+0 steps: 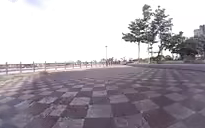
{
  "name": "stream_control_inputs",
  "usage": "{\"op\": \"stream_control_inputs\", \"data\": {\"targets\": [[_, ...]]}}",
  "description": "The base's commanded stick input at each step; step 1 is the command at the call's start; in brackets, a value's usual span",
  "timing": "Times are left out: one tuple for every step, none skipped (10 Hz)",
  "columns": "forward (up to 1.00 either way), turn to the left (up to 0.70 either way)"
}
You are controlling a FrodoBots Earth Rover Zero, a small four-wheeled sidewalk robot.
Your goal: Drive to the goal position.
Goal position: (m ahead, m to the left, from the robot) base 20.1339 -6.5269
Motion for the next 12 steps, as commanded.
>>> {"op": "stream_control_inputs", "data": {"targets": [[0.70, 0.01], [0.70, 0.01], [0.70, 0.01], [0.70, 0.01], [0.70, 0.01], [0.70, 0.01], [0.70, 0.01], [0.70, 0.01], [0.70, 0.01], [0.70, 0.01], [0.70, 0.01], [0.70, 0.01]]}}
